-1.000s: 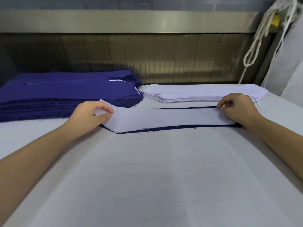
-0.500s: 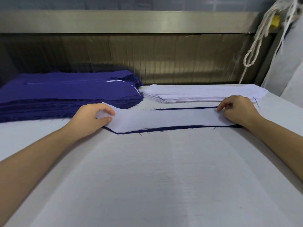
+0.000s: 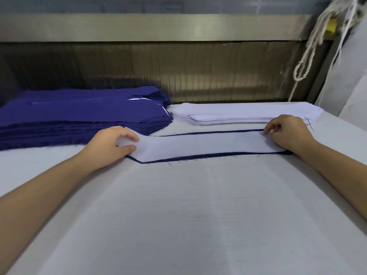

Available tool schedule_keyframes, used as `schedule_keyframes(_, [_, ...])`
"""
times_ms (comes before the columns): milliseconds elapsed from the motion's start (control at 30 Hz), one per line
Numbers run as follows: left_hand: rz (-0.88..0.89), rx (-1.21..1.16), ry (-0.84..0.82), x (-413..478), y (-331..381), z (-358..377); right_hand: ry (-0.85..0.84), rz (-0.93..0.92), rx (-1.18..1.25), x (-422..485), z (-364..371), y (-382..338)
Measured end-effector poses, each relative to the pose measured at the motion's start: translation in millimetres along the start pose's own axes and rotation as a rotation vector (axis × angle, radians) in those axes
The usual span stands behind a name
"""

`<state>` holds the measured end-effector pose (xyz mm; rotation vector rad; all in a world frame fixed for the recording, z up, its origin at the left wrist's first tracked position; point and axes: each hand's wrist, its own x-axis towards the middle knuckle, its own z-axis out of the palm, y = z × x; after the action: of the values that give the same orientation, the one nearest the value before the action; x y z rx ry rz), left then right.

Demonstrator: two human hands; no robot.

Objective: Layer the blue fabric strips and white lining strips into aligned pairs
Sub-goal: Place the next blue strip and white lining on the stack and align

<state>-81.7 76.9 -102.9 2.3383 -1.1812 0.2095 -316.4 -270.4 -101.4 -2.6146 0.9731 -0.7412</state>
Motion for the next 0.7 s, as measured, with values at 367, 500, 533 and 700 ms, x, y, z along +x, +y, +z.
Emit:
schedule_keyframes(367, [0.001, 0.026, 0.018, 0.5, -0.6, -0.2, -0.012, 0.041, -0.075, -0.9, -1.3, 2.1])
schedule_keyframes(500, [-0.023, 0.049, 0.028, 0.1, -0.3, 0.7, 0.047, 0.047, -0.245, -3.4, -0.7, 1.4])
schedule_keyframes(533, [-0.025, 0.06, 0.032, -0.1, -0.2, 1.1, 0.046, 0.046, -0.266, -4.0, -0.3, 1.1])
schedule_keyframes(700, [-0.022, 0.109, 0.039, -0.3, 0.8, 1.6, 0.016, -0.052, -0.218, -5.7, 0.5, -4.0])
